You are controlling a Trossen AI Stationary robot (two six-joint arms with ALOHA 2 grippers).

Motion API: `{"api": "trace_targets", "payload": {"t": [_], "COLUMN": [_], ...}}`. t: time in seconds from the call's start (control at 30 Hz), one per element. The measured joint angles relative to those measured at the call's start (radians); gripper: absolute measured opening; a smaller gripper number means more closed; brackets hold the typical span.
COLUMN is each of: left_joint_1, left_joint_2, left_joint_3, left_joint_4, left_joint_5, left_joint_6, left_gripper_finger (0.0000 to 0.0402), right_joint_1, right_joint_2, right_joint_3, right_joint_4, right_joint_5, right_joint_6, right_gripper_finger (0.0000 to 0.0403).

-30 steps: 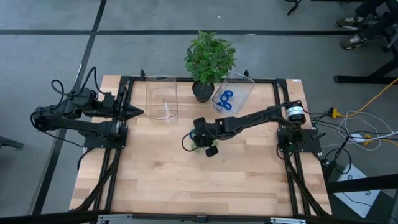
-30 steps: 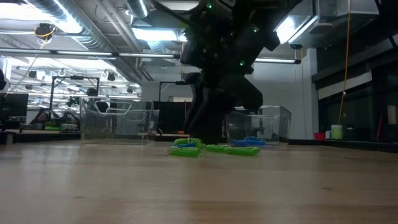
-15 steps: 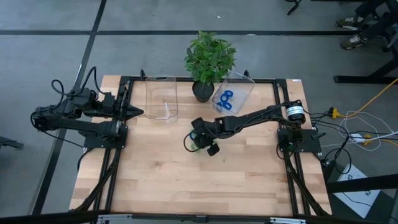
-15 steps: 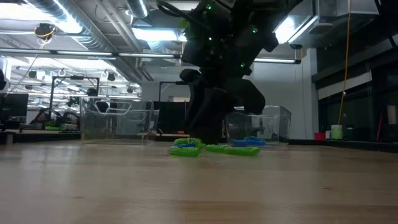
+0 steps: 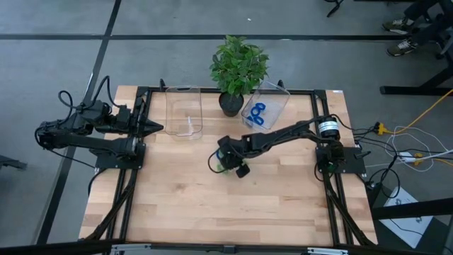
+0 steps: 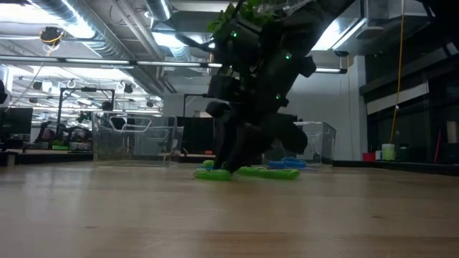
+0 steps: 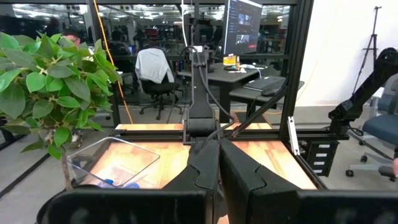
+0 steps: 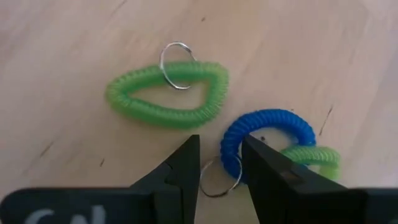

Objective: Sort spring keychains
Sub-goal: Put the blue spring keychain into the right transparent bin

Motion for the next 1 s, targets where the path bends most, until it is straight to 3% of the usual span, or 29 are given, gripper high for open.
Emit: {"api": "trace_targets", "payload": {"t": [0.23,0.57,0.7,0.87,1.0], "left_joint_1": [0.000,0.000,0.000,0.000,0.000], "left_joint_2": [0.000,0.000,0.000,0.000,0.000], "left_joint_3": [0.000,0.000,0.000,0.000,0.000], "left_joint_4": [0.000,0.000,0.000,0.000,0.000], "left_joint_5": [0.000,0.000,0.000,0.000,0.000], "left_joint_6": [0.000,0.000,0.000,0.000,0.000], "left_gripper_finger": [0.0012,0.0011,0.0012,0.0008,0.0011], "right_joint_1": [-0.043,-0.078,-0.078,-0.076,-0.076], "right_joint_2": [0.000,0.000,0.000,-0.001,-0.001], "right_joint_3": [0.000,0.002,0.002,0.002,0.001], "right_joint_4": [-0.005,-0.060,-0.076,-0.081,-0.073], "right_joint_5": [0.012,-0.074,-0.079,-0.081,-0.135], "right_joint_6": [0.059,0.263,0.327,0.434,0.559], "right_gripper_finger": [0.0117,0.0115,0.0087,0.0019,0.0023]}}
